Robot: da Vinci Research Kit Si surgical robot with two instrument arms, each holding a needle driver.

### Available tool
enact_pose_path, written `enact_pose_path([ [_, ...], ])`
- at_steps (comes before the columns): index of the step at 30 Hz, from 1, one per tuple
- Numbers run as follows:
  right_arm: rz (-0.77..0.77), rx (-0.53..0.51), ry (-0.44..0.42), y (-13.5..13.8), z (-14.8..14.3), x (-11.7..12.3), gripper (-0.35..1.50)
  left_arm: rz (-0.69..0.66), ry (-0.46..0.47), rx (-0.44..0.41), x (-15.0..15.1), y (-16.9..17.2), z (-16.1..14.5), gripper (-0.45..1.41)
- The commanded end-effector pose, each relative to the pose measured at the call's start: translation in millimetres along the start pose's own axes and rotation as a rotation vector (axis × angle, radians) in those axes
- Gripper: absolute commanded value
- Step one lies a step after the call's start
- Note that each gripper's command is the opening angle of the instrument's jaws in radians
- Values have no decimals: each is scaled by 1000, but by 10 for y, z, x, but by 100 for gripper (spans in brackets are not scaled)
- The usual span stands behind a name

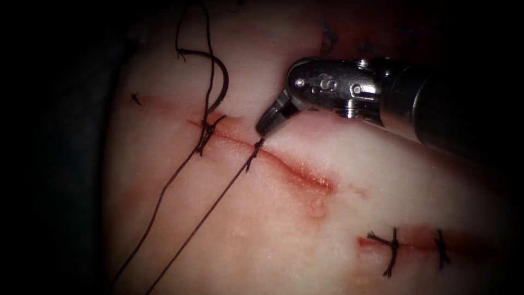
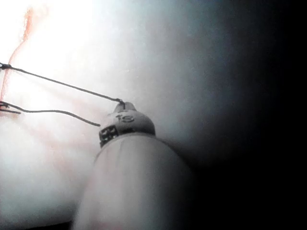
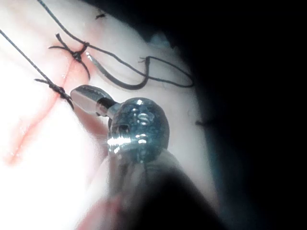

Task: Wound Closure
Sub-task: Pull the right tool up and the left tool down to tighten, then wrap the suture counter-clockwise around the right gripper, once.

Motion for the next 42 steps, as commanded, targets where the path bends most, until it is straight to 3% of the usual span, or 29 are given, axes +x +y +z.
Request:
enact_pose_path([
  [1, -4, -2, 1, 7, 5, -5, -35, 2, -1, 2, 1, 1, 7, -35],
  [12, 47, -82, -47, 18, -4, -39, -35, 7, 13, -10, 6, 29, 10, -35],
  [24, 59, -136, -30, 14, -13, -39, -35, 7, 12, -19, 0, 30, 10, -35],
  [29, 75, -192, -3, 9, -11, -35, -35, -11, 15, -26, 15, 16, 11, -35],
  [31, 97, -266, 42, 7, -12, -28, 64, -16, 35, -2, 38, -3, 10, -35],
  [32, 115, -300, 60, 4, -14, -22, 91, -3, 52, 12, 55, -18, 9, -35],
  [33, 124, -322, 74, 1, -15, -18, 106, 11, 60, 21, 67, -28, 8, -35],
  [38, 166, -436, 191, -17, -35, 10, 131, 79, 90, 76, 132, -85, -3, -35],
  [42, 202, -521, 249, -35, -52, 25, 123, 106, 104, 94, 156, -115, -6, -35],
])
